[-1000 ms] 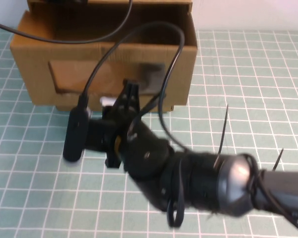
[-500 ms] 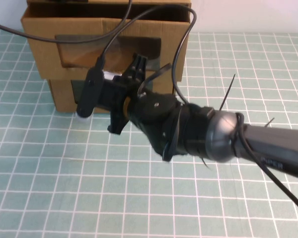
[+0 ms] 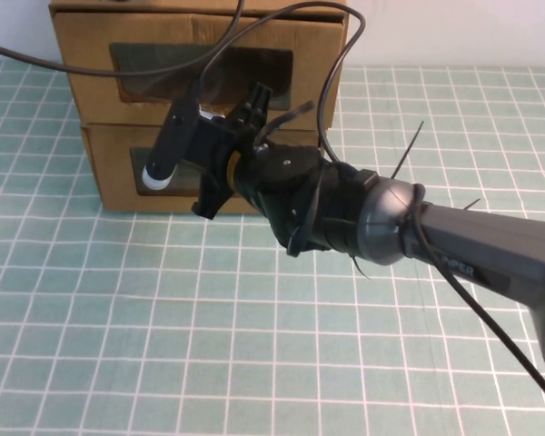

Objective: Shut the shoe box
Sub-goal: Close the shoe box with your right arm

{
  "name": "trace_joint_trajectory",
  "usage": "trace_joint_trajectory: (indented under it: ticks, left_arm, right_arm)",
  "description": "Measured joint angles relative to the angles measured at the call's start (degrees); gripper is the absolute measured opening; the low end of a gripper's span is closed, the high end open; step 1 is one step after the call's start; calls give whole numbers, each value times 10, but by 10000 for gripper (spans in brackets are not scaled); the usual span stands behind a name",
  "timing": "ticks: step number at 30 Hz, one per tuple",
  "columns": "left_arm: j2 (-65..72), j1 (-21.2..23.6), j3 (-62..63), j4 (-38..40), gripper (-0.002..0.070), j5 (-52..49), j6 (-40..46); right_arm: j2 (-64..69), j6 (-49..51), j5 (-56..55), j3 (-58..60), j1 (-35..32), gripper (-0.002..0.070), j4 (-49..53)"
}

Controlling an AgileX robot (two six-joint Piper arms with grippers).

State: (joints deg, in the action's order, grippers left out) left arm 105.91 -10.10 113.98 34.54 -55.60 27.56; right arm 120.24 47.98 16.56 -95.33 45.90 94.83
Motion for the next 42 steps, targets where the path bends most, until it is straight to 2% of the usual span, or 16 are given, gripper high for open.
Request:
trace_joint_trajectory:
  ticks: [17, 20, 27, 33, 36, 42]
  left_arm:
    - [0, 0, 0, 4, -5, -6, 0]
    - [0, 0, 0, 4, -5, -9, 0]
    - [-23, 0, 0, 0, -5, -11, 0]
    - [-65, 0, 0, -14, -5, -21, -1]
    - [-84, 0, 0, -21, -5, -33, -1]
    - [-126, 0, 0, -38, -5, -60, -4]
  right_arm:
    - [20, 14, -45, -29, -14, -14, -6]
    - [6, 15, -58, -29, -13, -14, -48]
    - [-62, 15, -77, -30, -4, -14, -225]
    - [-105, 11, -24, -30, 15, -14, -312]
    - [-117, -62, 29, -30, 29, -14, -392]
    - [-134, -323, 174, -30, 51, -14, -627]
